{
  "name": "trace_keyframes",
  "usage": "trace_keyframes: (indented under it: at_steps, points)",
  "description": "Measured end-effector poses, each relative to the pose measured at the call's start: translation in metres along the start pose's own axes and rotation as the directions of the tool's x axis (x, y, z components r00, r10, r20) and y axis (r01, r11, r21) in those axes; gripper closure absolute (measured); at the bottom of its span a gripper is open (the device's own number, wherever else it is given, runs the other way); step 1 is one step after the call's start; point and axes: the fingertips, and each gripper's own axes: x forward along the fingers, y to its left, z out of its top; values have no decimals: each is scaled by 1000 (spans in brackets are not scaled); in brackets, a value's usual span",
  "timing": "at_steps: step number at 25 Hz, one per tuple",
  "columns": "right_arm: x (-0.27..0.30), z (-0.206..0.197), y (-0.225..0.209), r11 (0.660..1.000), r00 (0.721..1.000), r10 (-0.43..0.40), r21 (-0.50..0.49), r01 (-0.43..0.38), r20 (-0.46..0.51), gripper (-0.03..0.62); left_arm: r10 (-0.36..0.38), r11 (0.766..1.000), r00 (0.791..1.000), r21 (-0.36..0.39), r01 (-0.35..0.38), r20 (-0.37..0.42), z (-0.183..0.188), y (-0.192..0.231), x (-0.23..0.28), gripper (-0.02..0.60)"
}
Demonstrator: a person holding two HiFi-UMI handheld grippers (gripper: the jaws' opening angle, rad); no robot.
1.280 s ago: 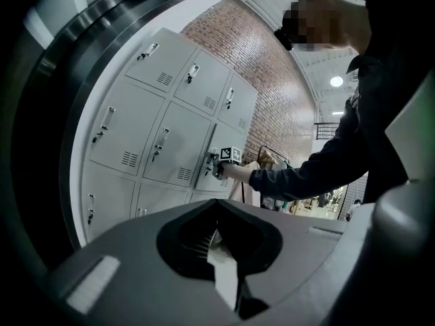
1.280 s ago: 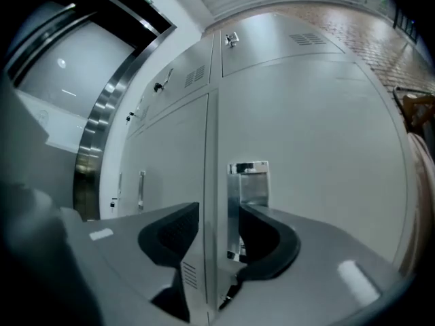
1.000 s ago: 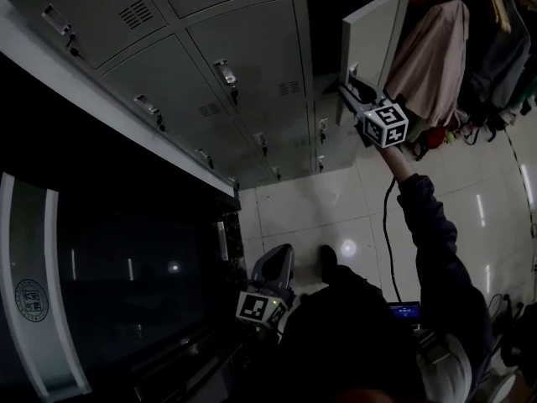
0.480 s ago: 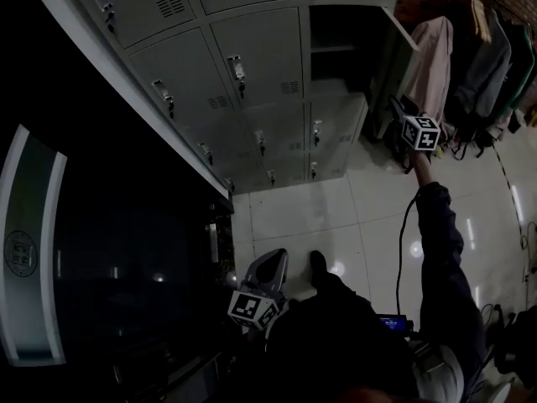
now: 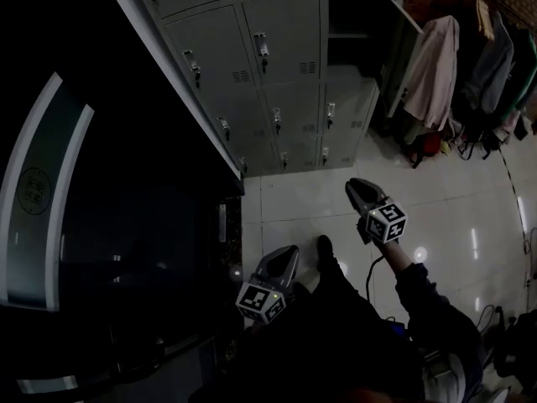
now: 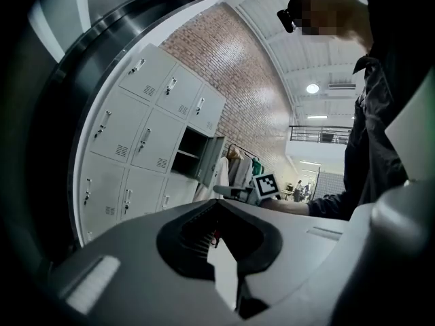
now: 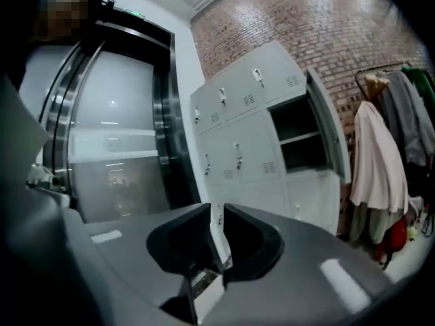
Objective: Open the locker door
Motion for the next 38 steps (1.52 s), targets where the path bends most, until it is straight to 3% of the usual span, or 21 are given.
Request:
trace_keyframes:
  at_steps: [4, 5, 8, 14, 20, 28, 38]
  points:
    - [-52, -55, 130, 993, 993, 100, 72, -96, -58, 566, -33, 999, 999, -4, 33, -17, -11, -20, -15, 571]
    - [-65, -62, 147, 992, 994, 94, 89, -88, -60, 592, -44, 999, 999, -4, 44, -19, -14, -25, -17, 571]
    - [-96, -72, 171, 992, 998, 45, 123, -38, -55, 592, -77, 997, 997, 4, 77, -15, -22, -38, -18, 571]
    - [-122, -50, 159, 999, 1000, 16, -28, -16, -11, 592, -97, 995, 995, 5, 97, 2, -19, -65, -12, 571]
    - [-150, -8, 157, 984, 998, 23, -178, -12, 59, 592, -113, 993, 994, 22, 113, 2, -21, -96, -5, 571]
    - [-189, 2, 127, 987, 994, 7, -161, 11, 109, 592, -98, 995, 995, 24, 99, -12, -32, -129, 7, 571]
    - [-208, -8, 121, 992, 993, 45, -120, -33, 105, 594, -112, 993, 994, 37, 112, -18, -43, -164, 34, 571]
